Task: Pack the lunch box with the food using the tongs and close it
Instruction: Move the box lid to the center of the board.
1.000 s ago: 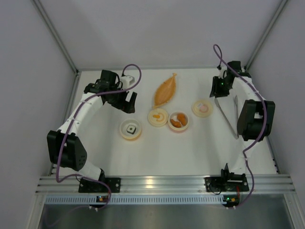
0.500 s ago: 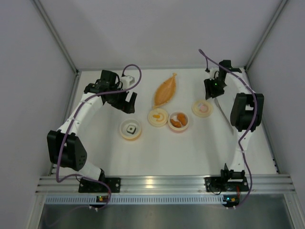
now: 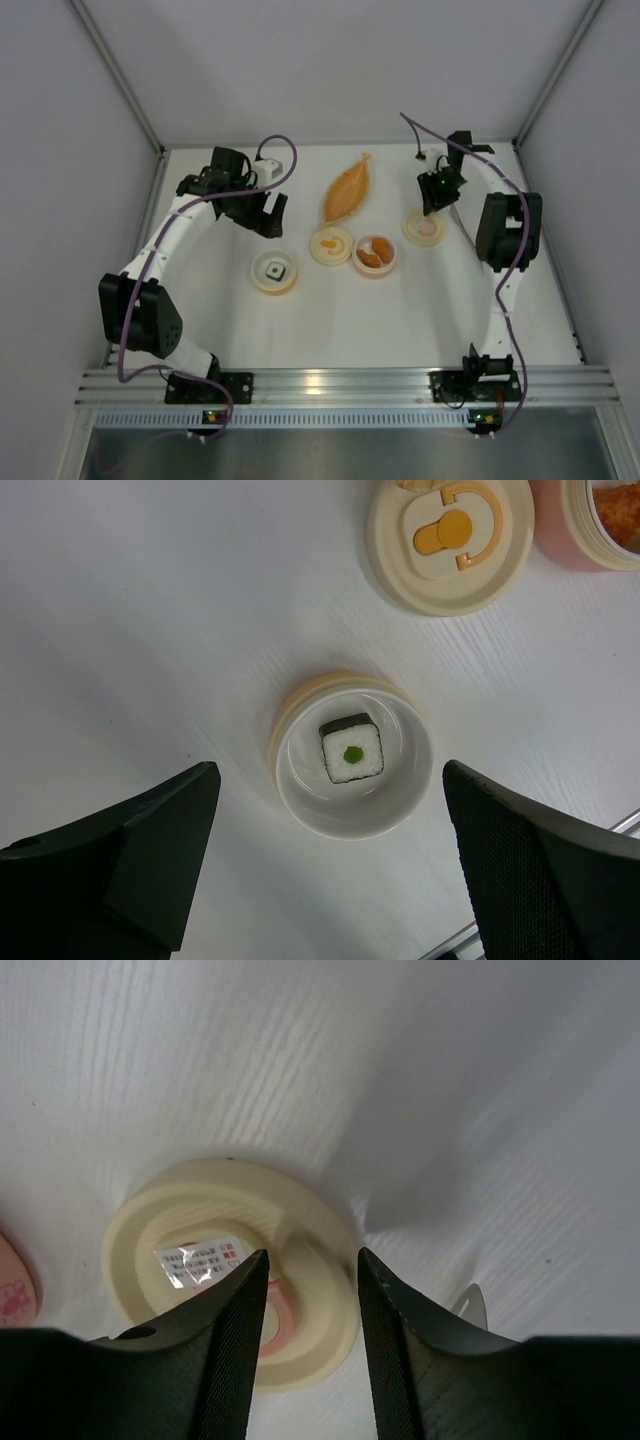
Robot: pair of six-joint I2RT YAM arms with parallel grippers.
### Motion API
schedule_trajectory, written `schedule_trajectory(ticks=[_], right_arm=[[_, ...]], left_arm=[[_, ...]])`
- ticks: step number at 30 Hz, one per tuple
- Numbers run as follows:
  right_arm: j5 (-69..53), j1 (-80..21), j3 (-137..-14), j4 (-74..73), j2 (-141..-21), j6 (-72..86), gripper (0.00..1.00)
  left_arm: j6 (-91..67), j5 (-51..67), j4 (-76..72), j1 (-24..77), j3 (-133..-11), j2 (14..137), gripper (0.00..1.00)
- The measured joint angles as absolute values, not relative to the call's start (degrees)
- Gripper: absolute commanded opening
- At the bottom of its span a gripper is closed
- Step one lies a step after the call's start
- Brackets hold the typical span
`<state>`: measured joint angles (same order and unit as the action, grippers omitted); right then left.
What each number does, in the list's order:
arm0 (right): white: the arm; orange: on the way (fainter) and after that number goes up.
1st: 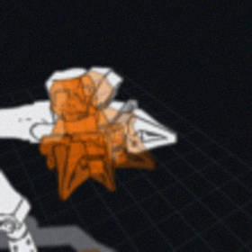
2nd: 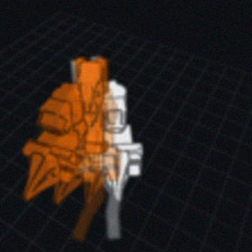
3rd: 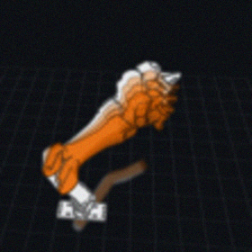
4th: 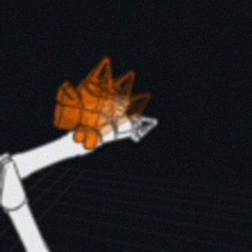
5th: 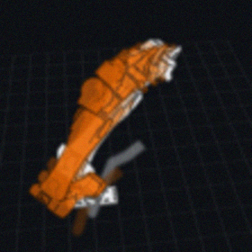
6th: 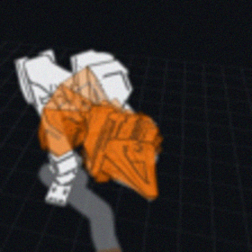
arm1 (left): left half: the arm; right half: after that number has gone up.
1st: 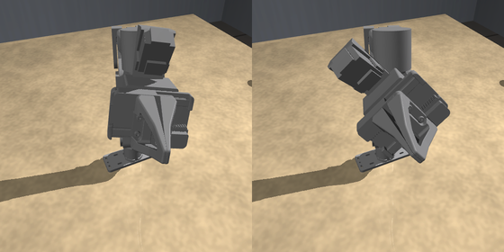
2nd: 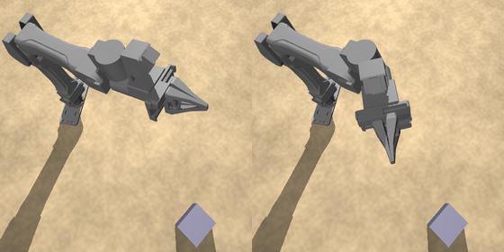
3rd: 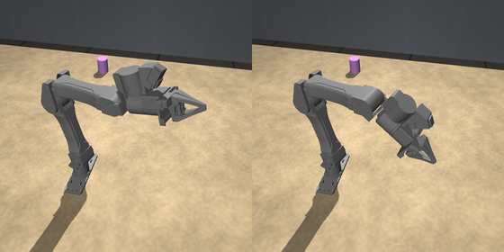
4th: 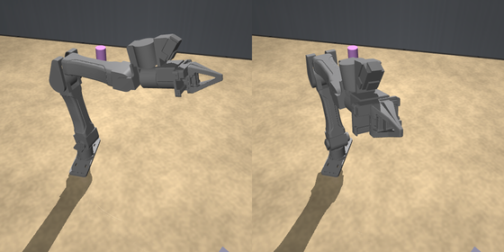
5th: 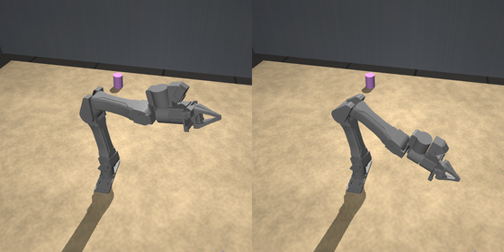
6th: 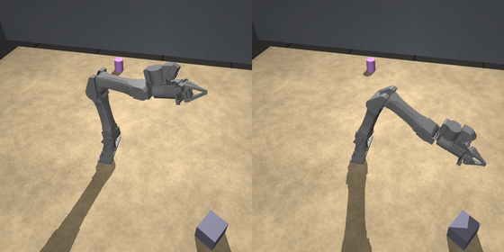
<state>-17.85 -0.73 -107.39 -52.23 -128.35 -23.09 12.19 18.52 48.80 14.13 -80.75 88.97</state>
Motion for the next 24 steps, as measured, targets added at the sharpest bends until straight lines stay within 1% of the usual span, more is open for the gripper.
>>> schedule_trajectory(ticks=[3, 8, 12, 13, 16, 18, 19, 21, 24], right_arm=[[-17.96, -1.78, -108.57, -52.31, -129.25, -24.05, 0.3], [-17.89, -2.24, -108.03, -52.4, -129.69, -25.54, 0.21], [-17.76, -2.17, -102.98, -51.22, -126.61, -26.89, 0.14], [-17.58, -2.17, -100.95, -51.13, -125.38, -27.09, 0.12], [-17.28, -2.17, -92.95, -49.67, -120.38, -27.46, 0.1], [-17.19, -2.17, -86.78, -48.56, -116.4, -27.46, 0.07], [-16.91, -2.2, -83.72, -48.38, -114.34, -27.31, 0.04], [-16.8, -2.13, -77.54, -47.2, -110.1, -26.83, 0.01], [-16.56, -2.13, -68.51, -46.26, -103.61, -25.63, 0.0]], left_arm=[[12.19, 18.5, 48.82, 14.13, -80.75, 88.97, 0.98], [12.21, 18.46, 48.88, 14.13, -80.75, 88.97, 0.98], [12.64, 18.61, 48.93, 14.13, -80.75, 88.97, 0.98], [12.99, 18.83, 48.95, 14.13, -80.73, 88.88, 0.97], [14.26, 18.98, 48.82, 15.09, -79.5, 87.59, 0.97], [15.31, 17.34, 48.53, 17.93, -77.89, 85.82, 0.97], [15.94, 16.47, 48.18, 20.29, -76.97, 84.84, 0.97], [17.06, 13.98, 47.35, 26.52, -75.37, 83.09, 0.96], [19.35, 10.33, 45.41, 37.8, -74.11, 81.67, 0.95]])
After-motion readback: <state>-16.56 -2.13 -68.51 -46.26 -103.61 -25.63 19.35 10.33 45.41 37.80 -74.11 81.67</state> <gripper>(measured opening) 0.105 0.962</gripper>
